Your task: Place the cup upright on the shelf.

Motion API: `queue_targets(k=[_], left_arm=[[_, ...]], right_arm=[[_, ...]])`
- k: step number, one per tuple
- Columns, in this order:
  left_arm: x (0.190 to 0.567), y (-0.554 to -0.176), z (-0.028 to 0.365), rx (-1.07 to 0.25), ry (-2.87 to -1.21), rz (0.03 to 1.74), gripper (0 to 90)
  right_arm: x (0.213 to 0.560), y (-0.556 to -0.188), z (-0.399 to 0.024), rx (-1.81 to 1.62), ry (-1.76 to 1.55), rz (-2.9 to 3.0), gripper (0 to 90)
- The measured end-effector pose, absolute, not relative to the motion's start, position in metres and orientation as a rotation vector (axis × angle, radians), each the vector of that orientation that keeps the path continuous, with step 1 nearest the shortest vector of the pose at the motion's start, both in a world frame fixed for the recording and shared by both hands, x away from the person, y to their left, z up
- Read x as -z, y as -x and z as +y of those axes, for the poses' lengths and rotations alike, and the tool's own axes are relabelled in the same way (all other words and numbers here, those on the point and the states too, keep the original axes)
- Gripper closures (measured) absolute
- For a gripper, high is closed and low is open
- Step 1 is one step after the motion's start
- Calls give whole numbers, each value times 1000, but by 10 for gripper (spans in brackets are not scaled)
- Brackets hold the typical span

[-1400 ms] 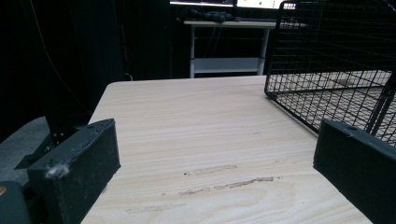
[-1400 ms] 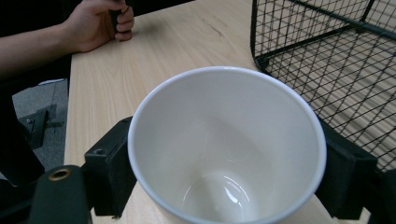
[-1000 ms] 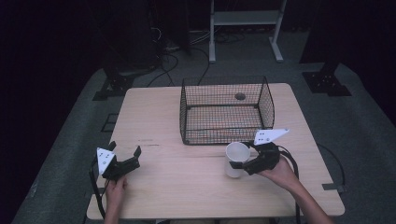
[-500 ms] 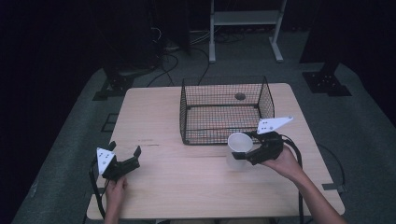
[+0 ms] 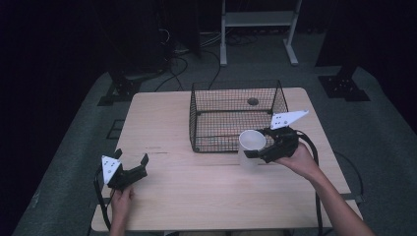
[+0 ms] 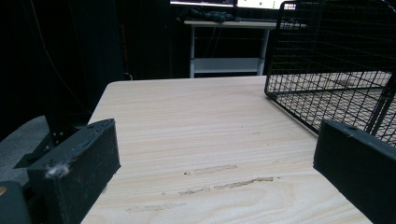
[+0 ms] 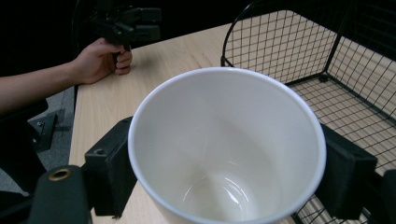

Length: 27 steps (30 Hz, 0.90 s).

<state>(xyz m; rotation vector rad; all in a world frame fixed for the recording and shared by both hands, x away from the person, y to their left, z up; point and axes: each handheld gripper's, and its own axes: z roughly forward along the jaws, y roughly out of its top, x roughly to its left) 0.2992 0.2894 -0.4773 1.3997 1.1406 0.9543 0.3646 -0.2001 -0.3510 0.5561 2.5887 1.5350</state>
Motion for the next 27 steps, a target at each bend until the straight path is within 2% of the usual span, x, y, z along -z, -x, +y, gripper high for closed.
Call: queue_targets(k=[27], left_arm=[[477,-299,290,-950,-1397,1140,0]], right_arm=[[319,-409,-185,-1516,-546,2593,188]])
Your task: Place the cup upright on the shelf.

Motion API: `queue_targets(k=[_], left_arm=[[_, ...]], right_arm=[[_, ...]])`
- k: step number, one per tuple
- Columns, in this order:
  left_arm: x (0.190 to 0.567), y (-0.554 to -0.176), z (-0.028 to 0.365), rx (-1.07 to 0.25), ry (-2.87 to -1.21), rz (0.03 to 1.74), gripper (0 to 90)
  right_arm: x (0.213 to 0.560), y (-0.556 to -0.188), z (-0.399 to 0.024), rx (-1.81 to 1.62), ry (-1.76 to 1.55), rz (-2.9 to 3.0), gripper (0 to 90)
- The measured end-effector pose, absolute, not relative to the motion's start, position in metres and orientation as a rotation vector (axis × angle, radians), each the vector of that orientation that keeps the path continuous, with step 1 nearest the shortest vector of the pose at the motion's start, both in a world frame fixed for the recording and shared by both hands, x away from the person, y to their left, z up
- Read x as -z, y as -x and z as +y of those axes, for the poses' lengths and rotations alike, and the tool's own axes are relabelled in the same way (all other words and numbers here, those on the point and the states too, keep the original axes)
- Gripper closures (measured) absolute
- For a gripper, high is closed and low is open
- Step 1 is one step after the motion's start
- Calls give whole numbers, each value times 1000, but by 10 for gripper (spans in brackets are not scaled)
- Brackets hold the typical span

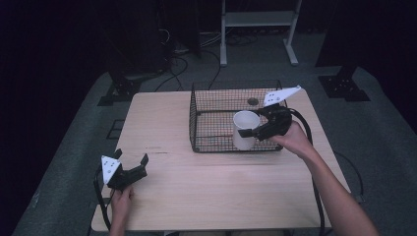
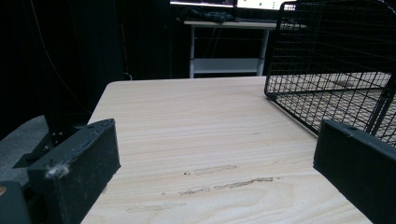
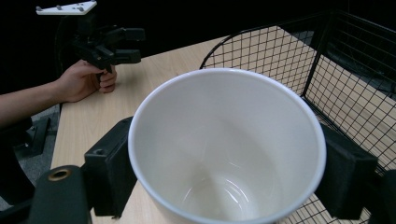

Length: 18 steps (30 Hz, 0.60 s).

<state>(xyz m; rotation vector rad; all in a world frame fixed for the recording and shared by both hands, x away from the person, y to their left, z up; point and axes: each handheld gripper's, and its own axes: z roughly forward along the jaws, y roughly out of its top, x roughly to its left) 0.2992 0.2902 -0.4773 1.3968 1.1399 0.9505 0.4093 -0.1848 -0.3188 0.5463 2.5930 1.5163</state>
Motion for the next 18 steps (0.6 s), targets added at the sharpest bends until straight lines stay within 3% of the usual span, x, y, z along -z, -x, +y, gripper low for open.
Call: queue_targets(k=[18], left_arm=[[477,-299,290,-949,-1393,1140,0]], right_arm=[[313,-446,-169,-1509,-592,2592,188]])
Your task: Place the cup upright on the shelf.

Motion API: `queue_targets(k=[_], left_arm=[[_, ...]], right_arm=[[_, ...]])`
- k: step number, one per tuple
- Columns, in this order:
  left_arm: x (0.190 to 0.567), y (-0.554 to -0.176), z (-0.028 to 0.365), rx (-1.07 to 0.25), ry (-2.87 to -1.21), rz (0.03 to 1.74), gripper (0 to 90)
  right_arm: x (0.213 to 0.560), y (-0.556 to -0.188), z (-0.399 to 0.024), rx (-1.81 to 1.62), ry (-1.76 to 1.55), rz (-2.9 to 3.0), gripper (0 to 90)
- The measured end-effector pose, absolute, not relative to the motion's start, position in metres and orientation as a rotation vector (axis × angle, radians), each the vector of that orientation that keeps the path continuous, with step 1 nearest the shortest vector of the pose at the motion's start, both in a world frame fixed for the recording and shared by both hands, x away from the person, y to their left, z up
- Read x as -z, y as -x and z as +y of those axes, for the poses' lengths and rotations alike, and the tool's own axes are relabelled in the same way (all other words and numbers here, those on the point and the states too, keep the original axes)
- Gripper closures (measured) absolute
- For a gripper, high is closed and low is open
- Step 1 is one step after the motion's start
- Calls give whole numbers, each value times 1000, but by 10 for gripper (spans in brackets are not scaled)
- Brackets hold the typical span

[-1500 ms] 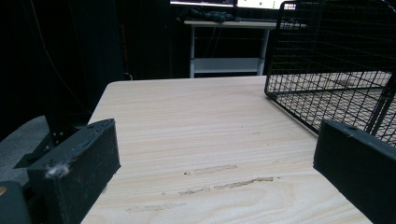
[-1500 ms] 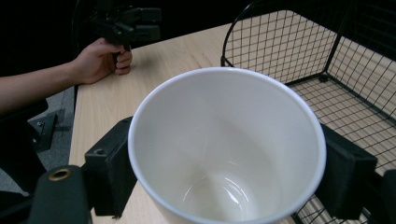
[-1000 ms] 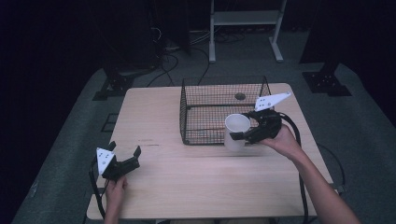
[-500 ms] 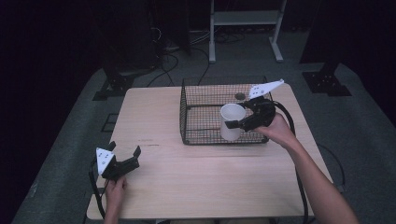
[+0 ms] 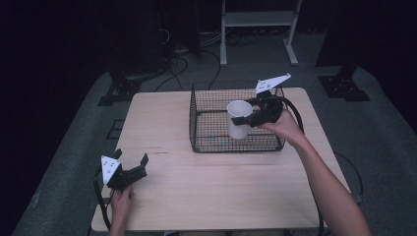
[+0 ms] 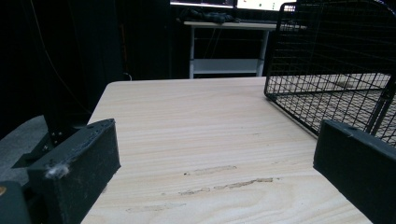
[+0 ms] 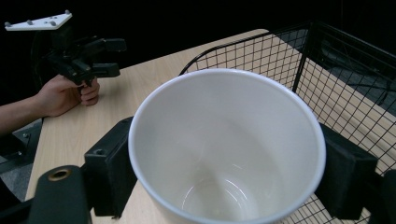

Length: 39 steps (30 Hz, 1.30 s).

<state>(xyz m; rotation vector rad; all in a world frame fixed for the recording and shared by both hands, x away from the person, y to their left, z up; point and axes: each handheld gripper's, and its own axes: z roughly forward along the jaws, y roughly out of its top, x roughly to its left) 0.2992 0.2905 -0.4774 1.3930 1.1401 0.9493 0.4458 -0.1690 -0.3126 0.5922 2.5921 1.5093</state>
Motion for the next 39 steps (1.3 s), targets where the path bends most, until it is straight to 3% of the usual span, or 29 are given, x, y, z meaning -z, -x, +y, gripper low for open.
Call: queue_targets(k=[21,39], left_arm=[[477,-299,291,-946,-1392,1141,0],[478,-299,291,-946,-1388,1134,0]], right_arm=[[311,-493,-151,-1463,-666,2559,188],[334,-527,-138,-1455,-744,2581,187]])
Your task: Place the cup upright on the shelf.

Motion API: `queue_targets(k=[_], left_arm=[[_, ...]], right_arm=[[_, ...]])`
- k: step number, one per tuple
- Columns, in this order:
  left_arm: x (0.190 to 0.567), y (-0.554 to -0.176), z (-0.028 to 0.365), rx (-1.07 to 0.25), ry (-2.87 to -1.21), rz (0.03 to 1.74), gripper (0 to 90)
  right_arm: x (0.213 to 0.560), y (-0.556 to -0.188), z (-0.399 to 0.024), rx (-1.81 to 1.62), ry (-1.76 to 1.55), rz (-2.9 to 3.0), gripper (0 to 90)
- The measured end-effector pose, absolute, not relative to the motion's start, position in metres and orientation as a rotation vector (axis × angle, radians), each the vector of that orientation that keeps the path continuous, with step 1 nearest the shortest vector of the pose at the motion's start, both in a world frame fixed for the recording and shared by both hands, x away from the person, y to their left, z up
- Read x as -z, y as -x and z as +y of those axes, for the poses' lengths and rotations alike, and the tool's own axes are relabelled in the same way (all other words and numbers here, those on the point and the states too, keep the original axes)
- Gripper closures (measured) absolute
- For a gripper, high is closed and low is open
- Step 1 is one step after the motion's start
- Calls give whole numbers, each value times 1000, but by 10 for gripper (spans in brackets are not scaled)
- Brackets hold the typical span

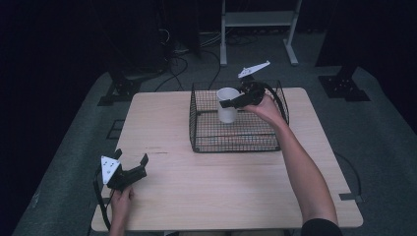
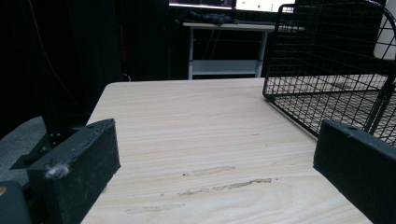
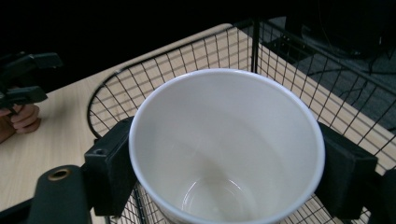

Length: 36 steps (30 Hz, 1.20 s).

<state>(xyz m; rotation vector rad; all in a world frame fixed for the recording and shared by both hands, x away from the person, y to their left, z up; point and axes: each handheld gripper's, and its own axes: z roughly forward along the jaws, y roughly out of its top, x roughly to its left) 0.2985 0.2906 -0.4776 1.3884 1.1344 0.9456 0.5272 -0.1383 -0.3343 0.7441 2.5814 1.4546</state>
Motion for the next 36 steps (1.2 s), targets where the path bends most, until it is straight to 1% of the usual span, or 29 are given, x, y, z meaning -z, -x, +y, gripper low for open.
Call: queue_targets(k=[16,36], left_arm=[[478,-298,291,-946,-1383,1133,0],[478,-298,292,-946,-1380,1132,0]], right_arm=[[367,-545,-130,-1388,-830,2649,188],[388,-553,-124,-1276,-861,2699,180]])
